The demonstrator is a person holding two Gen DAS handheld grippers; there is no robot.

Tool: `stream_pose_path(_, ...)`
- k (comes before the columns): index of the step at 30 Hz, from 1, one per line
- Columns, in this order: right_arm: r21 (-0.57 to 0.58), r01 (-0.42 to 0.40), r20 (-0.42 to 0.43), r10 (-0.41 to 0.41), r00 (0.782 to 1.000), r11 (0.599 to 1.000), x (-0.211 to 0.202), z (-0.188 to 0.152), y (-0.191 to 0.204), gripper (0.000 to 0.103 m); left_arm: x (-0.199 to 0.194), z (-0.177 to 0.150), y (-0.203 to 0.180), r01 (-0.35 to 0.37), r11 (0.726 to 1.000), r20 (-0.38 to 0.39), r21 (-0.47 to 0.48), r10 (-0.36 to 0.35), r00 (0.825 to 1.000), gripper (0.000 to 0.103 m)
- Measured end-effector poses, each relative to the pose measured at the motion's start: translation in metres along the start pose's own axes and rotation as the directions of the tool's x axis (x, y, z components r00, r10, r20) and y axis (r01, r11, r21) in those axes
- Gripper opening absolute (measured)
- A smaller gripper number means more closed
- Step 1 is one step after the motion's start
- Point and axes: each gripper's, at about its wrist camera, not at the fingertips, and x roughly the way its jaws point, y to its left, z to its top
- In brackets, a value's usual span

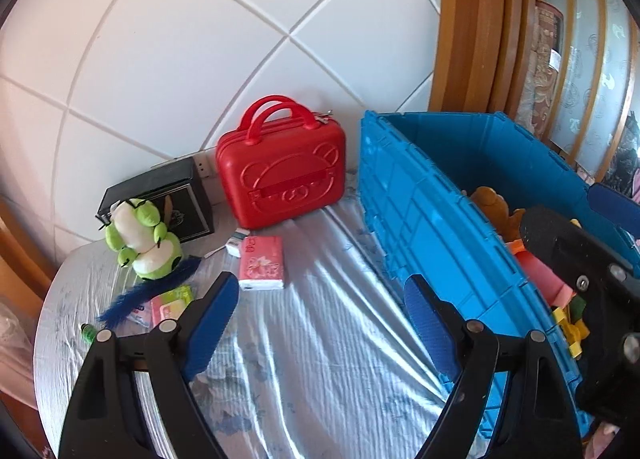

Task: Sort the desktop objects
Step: 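Move both tools back toward the green bottle and pink tissue pack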

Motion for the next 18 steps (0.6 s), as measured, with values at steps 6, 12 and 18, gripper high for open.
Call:
stream_pose_path(6, -0.043, -0.079, -0.027, 0.078, 0.997, 0.996, 0.024, -0.004, 0.047, 0.093, 0.013, -0.026, 0.064, -0.074, 0.994, -0.046, -0.084, 0.07, 0.996, 0.085)
stream_pose_path(12, -0.071, -0.139, -0.058, 0.135, 0.989, 0.988, 0.05, -0.009, 0.082, 0.093, 0.03, -0.054, 0.117, -0.126, 0.978, -0.098, -0.166, 0.111, 0.989, 0.085)
stream_pose_path(18, -0.102, -0.178, -0.091, 0.169, 0.981, 0.979, 0.074, -0.015, 0.11, 0.096, 0.043, -0.082, 0.161, -0.17, 0.959, -0.137, -0.226, 0.142, 0.98, 0.085)
